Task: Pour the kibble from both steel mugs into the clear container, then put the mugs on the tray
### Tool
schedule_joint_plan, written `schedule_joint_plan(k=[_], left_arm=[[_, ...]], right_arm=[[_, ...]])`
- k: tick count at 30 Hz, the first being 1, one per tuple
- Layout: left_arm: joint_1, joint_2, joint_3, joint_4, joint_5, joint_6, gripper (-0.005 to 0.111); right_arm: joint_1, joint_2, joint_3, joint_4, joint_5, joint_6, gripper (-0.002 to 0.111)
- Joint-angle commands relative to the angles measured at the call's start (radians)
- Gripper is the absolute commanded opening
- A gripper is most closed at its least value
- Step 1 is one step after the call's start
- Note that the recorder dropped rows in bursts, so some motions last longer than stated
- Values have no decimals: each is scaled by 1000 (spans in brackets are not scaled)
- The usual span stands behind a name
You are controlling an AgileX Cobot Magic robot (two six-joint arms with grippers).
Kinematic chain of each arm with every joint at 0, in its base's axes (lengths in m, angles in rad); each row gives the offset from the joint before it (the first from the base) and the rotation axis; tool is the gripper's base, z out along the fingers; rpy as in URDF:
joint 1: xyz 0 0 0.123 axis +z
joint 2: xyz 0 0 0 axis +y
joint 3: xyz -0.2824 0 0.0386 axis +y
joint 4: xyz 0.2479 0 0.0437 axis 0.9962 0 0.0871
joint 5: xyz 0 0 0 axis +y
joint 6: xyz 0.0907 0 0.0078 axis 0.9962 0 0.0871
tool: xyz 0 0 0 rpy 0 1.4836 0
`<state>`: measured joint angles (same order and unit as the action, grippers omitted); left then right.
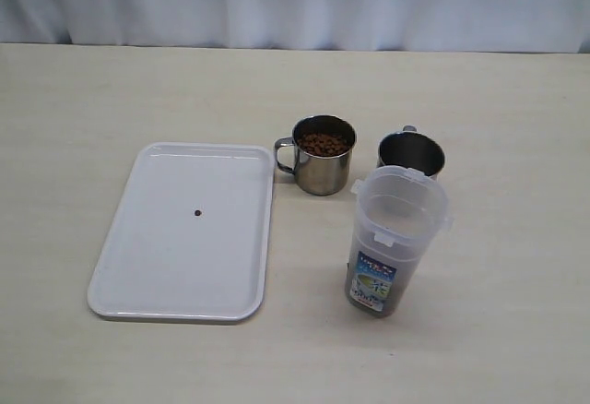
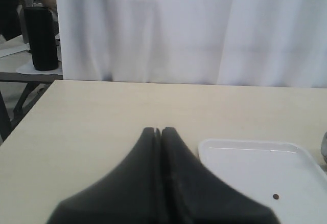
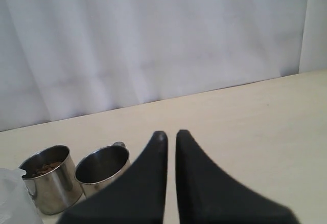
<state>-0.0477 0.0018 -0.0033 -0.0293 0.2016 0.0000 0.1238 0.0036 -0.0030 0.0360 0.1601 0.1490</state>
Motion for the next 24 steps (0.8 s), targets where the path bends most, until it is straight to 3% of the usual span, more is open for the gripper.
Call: schedule_joint_plan(k=[1, 8, 24], left_arm=[[1, -2, 3, 3, -6, 0, 0], [1, -2, 3, 3, -6, 0, 0], [1, -2, 3, 3, -6, 0, 0]], right_arm=[[-5, -4, 3, -10, 21, -22, 5], [-5, -4, 3, -106, 54, -44, 5], [-5, -4, 3, -103, 54, -44, 5]])
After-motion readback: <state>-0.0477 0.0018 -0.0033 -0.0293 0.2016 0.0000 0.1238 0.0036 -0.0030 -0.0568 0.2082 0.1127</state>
